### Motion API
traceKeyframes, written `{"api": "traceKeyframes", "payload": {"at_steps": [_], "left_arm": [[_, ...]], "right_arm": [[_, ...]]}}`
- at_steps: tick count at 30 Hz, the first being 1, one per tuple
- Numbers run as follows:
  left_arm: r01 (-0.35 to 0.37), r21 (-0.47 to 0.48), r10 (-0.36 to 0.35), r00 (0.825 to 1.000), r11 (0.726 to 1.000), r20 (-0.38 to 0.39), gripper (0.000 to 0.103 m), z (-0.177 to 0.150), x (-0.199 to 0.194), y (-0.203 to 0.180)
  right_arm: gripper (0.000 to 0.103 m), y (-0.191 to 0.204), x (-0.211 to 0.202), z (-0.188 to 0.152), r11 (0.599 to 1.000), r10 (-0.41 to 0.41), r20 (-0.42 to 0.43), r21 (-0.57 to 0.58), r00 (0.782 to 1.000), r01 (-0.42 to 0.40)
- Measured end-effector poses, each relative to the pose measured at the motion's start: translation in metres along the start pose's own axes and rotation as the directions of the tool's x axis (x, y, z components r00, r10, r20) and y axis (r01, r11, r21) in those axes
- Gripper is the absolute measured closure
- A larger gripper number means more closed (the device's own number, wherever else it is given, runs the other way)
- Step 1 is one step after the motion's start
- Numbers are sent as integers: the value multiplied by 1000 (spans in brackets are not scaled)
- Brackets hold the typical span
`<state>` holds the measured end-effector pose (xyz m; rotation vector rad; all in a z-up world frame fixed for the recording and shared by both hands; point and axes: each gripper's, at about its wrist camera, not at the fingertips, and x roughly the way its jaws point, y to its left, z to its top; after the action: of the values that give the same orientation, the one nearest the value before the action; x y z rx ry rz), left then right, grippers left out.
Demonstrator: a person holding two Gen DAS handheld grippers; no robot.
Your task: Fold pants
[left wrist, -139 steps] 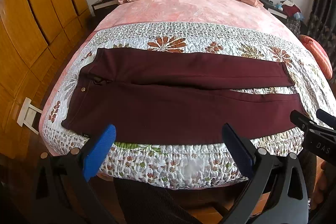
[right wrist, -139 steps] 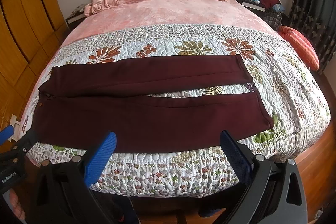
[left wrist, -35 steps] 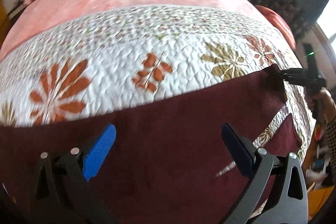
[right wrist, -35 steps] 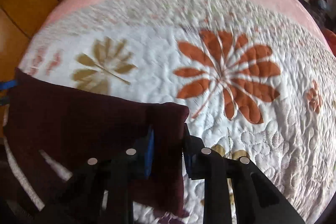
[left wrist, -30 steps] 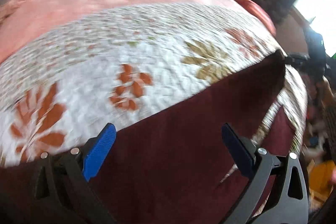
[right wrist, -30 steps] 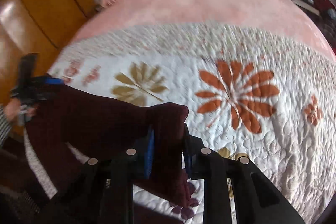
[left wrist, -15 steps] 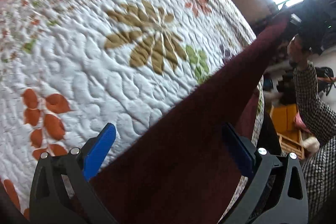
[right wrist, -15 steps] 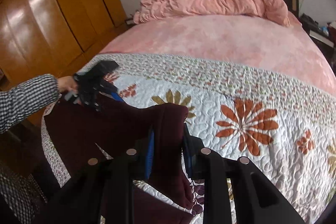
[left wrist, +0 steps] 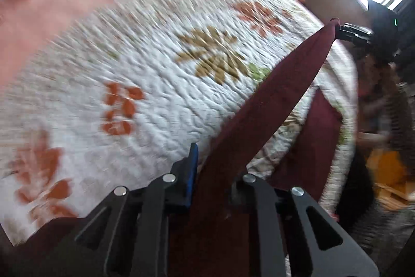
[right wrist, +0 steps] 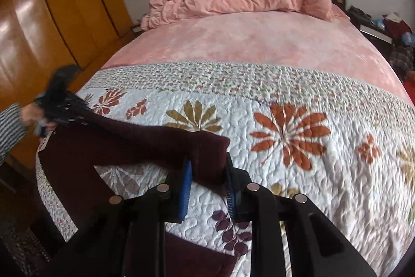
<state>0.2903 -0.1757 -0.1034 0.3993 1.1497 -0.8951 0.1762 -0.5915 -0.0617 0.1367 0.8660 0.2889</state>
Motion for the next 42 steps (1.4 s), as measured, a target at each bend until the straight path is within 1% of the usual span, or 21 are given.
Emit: {"api": "traceKeyframes", "payload": {"at_steps": [2, 3, 5, 8, 10, 12, 16, 19, 22, 25, 27, 29, 30, 31, 32, 35, 37, 38, 39, 40, 42], "left_arm": [[-109, 28, 108, 994, 994, 36, 88, -19, -16, -35], [-147, 39, 146, 989, 988, 36, 88, -28, -19, -48], [-212, 79, 211, 977, 974, 19, 87, -51, -15, -80], [-293, 155, 295, 955, 944, 8, 86, -93, 9, -124], [-324, 152, 329, 944, 934, -5, 85, -111, 24, -132], [-347, 141, 349, 937, 927, 8, 85, -122, 28, -135], [-386, 106, 378, 922, 916, 85, 85, -120, 12, -152], [-374, 87, 365, 925, 923, 105, 85, -124, 4, -172], [-363, 122, 355, 931, 924, 78, 84, -140, 25, -198], [-327, 95, 325, 945, 940, 31, 71, -154, 58, -215], [-362, 83, 359, 932, 929, 40, 70, -161, 73, -222], [-353, 34, 351, 935, 935, 52, 69, -163, 75, -218], [-340, 9, 339, 939, 940, 51, 68, -163, 74, -216], [-325, -8, 325, 944, 946, 49, 68, -162, 73, -213], [-308, -16, 309, 950, 951, 45, 67, -161, 71, -211], [-237, -59, 240, 970, 970, 49, 57, -158, 66, -205], [-206, -78, 210, 976, 975, 53, 53, -158, 66, -205], [-205, -74, 209, 976, 976, 55, 51, -157, 67, -205], [-208, -66, 212, 975, 976, 60, 50, -158, 68, -208], [-209, -63, 213, 975, 976, 64, 49, -158, 68, -210], [-197, -75, 202, 977, 978, 69, 49, -159, 66, -208]], "right_arm": [[80, 2, 1, -20, 1000, -11, -3, 18, 1000, 11], [80, 3, 2, -29, 1000, -13, -8, 23, 1000, 13], [80, 3, 5, -58, 998, -1, -35, 63, 999, 3], [81, 6, 11, -100, 996, -4, -99, 90, 995, 13], [81, 11, 16, -128, 995, -4, -146, 103, 989, 19], [81, 15, 15, -141, 994, -8, -162, 108, 987, 26], [82, 18, -9, -146, 992, -20, -111, 120, 994, 34], [82, 19, -27, -153, 993, -43, -106, 104, 993, 54], [82, 12, -30, -167, 990, -80, -142, 106, 987, 96], [81, 9, -18, -191, 986, -100, -217, 111, 971, 127], [80, 12, -15, -200, 985, -117, -230, 96, 966, 143], [72, 11, -16, -203, 983, -123, -241, 106, 963, 152], [55, 11, -19, -203, 981, -132, -243, 110, 961, 162], [34, 11, -24, -201, 978, -143, -245, 115, 959, 175], [31, 13, -30, -200, 978, -144, -234, 114, 961, 174], [32, 24, -63, -190, 979, -151, -172, 112, 973, 171], [33, 33, -84, -179, 980, -114, -92, 151, 989, 127], [33, 45, -92, -169, 983, -76, -34, 166, 997, 80], [33, 54, -92, -161, 984, -46, -12, 173, 999, 48], [33, 69, -83, -151, 986, -7, -10, 169, 1000, 9], [34, 88, -57, -143, 989, 20, -43, 149, 999, -13]]}}
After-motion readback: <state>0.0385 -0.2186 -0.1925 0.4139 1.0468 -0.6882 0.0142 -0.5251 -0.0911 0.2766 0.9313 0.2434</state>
